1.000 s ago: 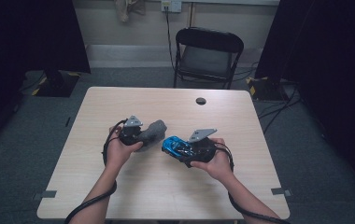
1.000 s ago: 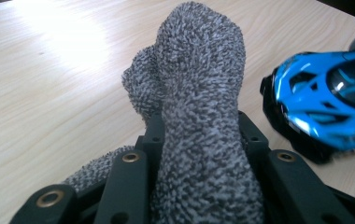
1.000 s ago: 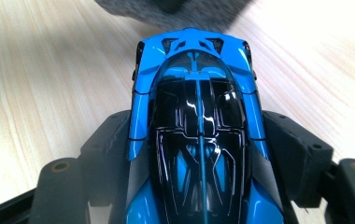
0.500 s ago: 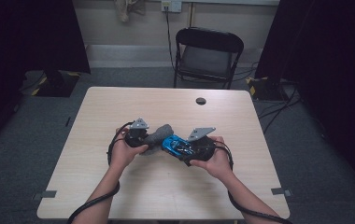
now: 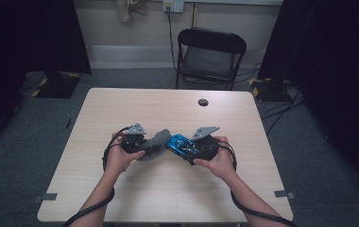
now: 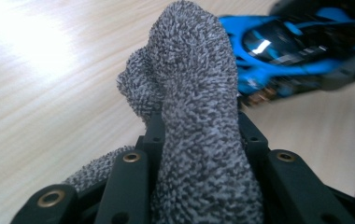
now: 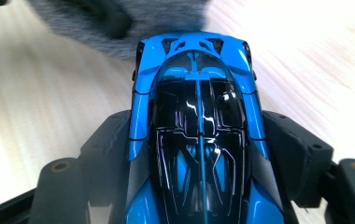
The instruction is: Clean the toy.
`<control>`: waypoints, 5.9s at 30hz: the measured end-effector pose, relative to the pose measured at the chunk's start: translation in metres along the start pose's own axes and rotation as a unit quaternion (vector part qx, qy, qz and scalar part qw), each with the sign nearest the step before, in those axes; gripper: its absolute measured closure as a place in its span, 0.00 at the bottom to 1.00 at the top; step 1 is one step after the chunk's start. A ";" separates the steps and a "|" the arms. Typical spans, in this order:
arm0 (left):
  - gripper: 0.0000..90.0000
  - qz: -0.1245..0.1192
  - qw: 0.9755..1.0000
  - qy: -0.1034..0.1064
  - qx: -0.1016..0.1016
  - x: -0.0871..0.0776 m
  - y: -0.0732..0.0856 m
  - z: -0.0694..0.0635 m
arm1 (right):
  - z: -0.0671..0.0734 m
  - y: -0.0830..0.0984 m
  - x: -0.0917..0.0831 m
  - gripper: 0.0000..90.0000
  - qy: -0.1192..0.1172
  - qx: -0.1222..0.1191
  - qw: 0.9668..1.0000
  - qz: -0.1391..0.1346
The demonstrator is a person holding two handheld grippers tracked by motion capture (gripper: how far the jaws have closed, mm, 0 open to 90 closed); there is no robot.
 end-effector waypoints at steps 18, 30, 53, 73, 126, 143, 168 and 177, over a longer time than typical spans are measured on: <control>0.71 -0.013 0.998 -0.045 -0.052 -0.022 -0.003 0.024 | 0.002 0.002 -0.003 0.31 -0.006 -0.003 1.000 -0.007; 0.71 -0.010 0.998 -0.021 -0.052 0.001 -0.023 0.010 | 0.020 -0.004 0.002 0.31 -0.021 -0.017 0.999 -0.017; 0.71 0.034 0.999 0.022 -0.025 -0.014 0.012 -0.006 | -0.003 0.000 0.001 0.31 0.010 0.004 1.000 -0.002; 0.72 -0.002 0.999 -0.046 -0.013 0.022 0.000 -0.017 | 0.001 -0.032 -0.005 0.31 0.008 0.020 0.999 -0.037; 0.71 0.013 0.994 -0.099 -0.036 0.005 0.012 0.005 | -0.001 -0.034 -0.006 0.31 0.012 0.049 0.998 -0.045; 0.71 -0.007 0.995 -0.085 -0.047 0.020 -0.004 0.000 | 0.007 -0.030 0.000 0.31 0.004 0.043 0.998 -0.041; 0.71 0.006 1.000 0.016 0.013 0.051 -0.002 -0.066 | -0.006 -0.027 0.014 0.31 0.022 0.061 0.998 -0.026; 0.71 0.018 0.998 0.053 0.036 0.056 0.000 -0.090 | -0.007 -0.028 0.016 0.31 0.023 0.063 0.997 -0.026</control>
Point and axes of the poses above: each handheld gripper's, and its own axes: x roughly forward along the jaws, y roughly out of its underside, z roughly to its left, the point moved 5 cm from there along x, roughly forward along the jaws, and after that the axes turned 1 degree about -y, right-handed, at the moved point
